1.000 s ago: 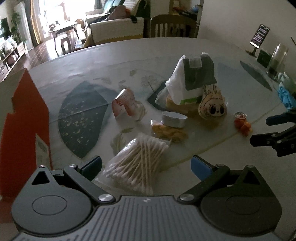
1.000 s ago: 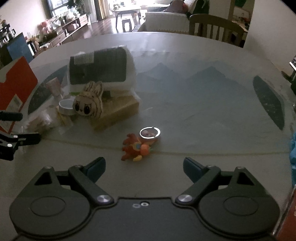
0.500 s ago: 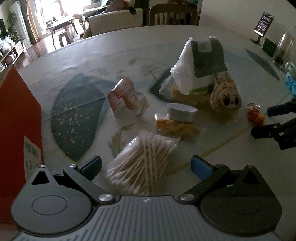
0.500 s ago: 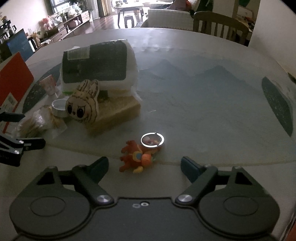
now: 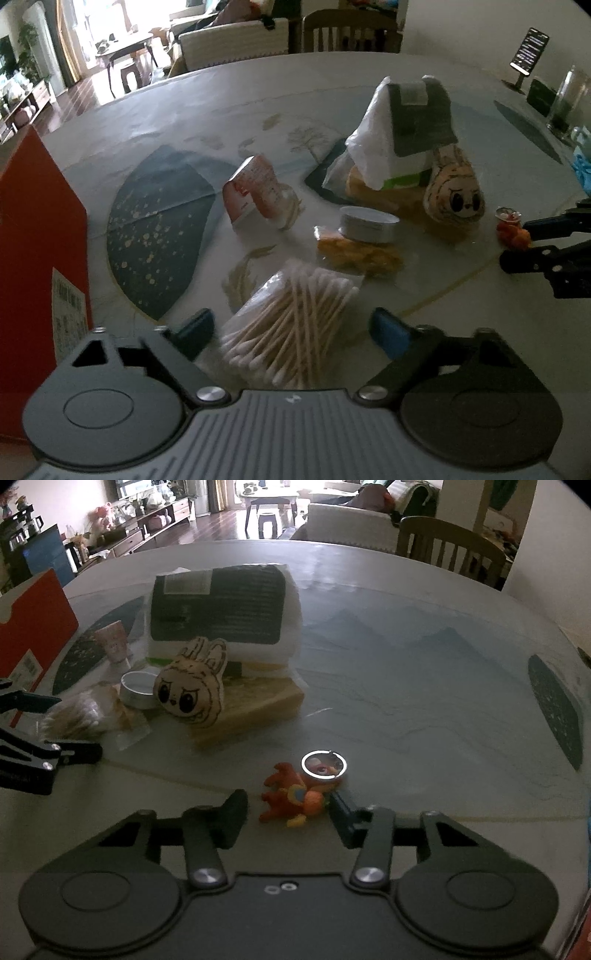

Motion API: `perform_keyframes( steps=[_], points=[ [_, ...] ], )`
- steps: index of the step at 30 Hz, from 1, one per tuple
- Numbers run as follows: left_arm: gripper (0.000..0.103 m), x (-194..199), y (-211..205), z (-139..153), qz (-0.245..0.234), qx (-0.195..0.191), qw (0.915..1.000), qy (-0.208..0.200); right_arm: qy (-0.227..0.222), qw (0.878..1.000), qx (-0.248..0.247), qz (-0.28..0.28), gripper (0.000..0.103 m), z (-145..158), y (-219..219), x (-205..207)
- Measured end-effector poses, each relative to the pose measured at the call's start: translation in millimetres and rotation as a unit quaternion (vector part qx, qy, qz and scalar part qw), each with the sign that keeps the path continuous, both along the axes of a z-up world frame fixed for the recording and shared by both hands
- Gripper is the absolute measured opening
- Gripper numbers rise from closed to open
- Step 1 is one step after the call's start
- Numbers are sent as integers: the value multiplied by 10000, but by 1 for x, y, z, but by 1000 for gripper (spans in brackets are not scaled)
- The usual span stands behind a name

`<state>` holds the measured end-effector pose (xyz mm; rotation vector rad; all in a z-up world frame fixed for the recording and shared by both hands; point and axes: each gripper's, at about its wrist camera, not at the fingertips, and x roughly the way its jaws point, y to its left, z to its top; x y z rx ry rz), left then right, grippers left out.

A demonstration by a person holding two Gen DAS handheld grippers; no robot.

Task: Organize objects
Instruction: 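Grasp the cotton swab bag with the left tool while the right tool grasps the orange toy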

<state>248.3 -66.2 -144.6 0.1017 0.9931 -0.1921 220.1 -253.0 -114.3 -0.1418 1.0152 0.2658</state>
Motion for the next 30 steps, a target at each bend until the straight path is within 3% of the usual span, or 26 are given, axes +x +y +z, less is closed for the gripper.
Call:
perform_keyframes(
  steps=[2, 5, 7, 13, 30],
  points=[
    [62, 0, 1, 3, -17, -3, 10000, -32, -1, 10000, 12, -42, 41, 0, 0, 0],
    [45, -1, 0, 6, -58, -47, 10000, -15, 13, 10000, 39, -90, 40, 0, 1, 0],
    [40, -3, -1, 7, -69, -26, 10000, -8, 29, 9999, 66, -122, 37, 1, 0, -2],
    [35, -10, 0, 11, 50, -218, 9997, 32, 20, 9996, 230, -166, 36, 9, -2, -13],
    [35, -47, 5, 56, 196, -960, 9952, -22, -403, 9963, 755, 127, 35, 69, 19, -67]
  ],
)
